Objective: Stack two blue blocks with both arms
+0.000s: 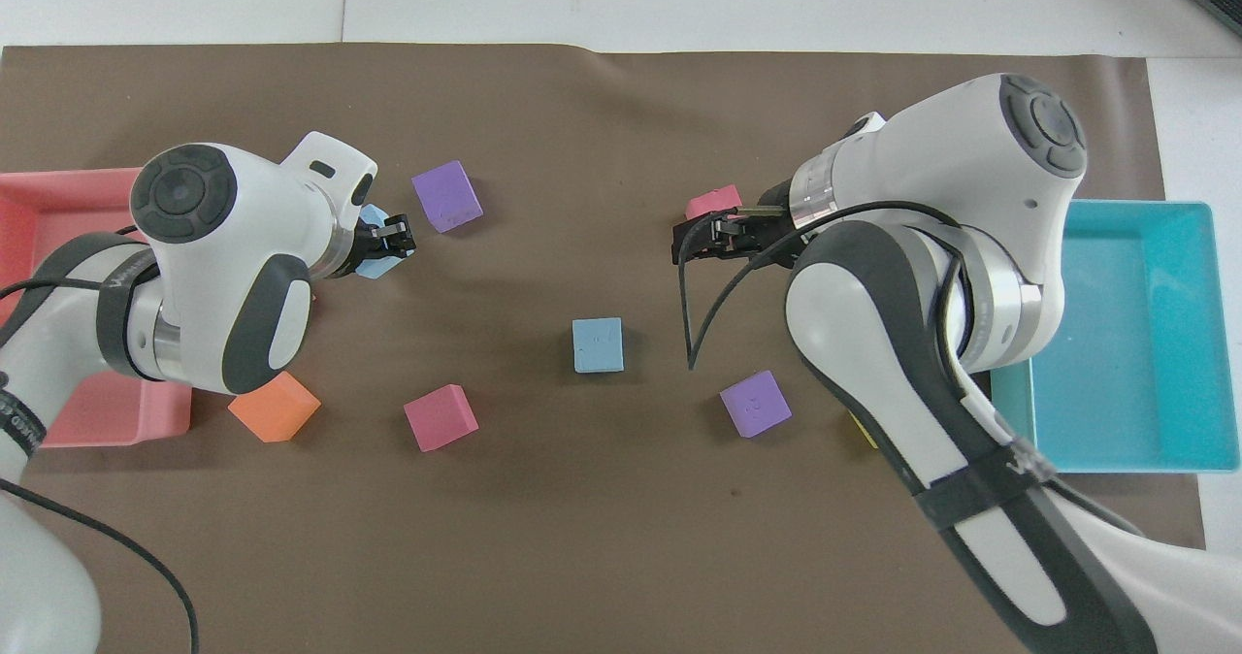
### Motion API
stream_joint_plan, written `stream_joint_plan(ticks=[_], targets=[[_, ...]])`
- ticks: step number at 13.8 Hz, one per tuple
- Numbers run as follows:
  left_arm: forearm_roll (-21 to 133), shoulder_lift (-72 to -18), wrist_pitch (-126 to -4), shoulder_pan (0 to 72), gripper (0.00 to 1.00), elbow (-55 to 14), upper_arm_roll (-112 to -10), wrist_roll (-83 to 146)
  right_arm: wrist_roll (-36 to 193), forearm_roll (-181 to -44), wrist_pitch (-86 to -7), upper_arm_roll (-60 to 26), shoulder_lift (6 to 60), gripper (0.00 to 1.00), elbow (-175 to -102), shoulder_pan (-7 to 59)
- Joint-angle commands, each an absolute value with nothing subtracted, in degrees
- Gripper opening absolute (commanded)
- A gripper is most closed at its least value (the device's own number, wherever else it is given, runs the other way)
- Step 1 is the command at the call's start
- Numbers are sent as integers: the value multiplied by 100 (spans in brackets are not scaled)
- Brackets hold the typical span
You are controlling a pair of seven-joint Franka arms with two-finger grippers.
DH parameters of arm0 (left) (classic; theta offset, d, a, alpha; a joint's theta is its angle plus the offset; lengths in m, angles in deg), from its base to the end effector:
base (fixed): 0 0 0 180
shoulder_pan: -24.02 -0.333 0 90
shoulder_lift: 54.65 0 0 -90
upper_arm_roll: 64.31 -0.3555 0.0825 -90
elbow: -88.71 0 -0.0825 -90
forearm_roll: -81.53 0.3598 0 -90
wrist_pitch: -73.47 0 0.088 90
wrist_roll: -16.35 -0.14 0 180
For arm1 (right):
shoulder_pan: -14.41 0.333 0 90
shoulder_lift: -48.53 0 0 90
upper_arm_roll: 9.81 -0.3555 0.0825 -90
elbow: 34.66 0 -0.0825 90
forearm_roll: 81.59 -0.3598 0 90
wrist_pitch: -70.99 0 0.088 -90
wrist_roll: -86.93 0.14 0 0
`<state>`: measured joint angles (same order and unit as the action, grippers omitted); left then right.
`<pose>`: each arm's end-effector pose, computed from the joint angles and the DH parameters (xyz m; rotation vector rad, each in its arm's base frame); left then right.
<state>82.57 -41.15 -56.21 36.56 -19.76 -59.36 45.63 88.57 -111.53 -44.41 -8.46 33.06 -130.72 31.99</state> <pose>0.5907 -0.1819 0.4125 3.0621 0.3055 0.1885 0.6025 0.2230 0.4754 -2.6640 -0.0581 0.0106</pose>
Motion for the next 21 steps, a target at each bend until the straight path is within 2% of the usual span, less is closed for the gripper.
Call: stream_joint_plan(ticks=[1,3,6,7,10,14,16,21], targets=[[8364,-4147,-5250,4219,0,-1791,-6009,4579,7976,-11883,-4537,-920,3420,97,-13432,2927],[8312,-4147,-4819,4650,0,-1641,-6001,4588,7359,-12594,-4590,-911,3412,64,-13730,2778],[8294,-4182,-4765,5195,0,-1615,-6000,4605,7243,-12782,-4635,-919,3412,11,-13968,2681],[8233,-4182,-4764,5345,0,-1588,-5992,4605,7199,-13087,-4661,-919,3411,0,-14099,2672],[8109,-4182,-4721,5495,0,-1491,-5703,4623,6690,-13800,-4749,-911,3324,0,-14425,2610],[8109,-4129,-4721,5670,0,-1518,-5482,4632,6514,-14047,-4801,-919,3175,0,-14698,2698],[8118,-4147,-4703,5698,0,-1544,-5482,4597,6128,-14442,-5064,-919,3052,0,-14873,2811],[8118,-4182,-4694,5680,0,-1623,-5473,4307,6012,-14628,-5180,-937,2964,0,-14900,2935]])
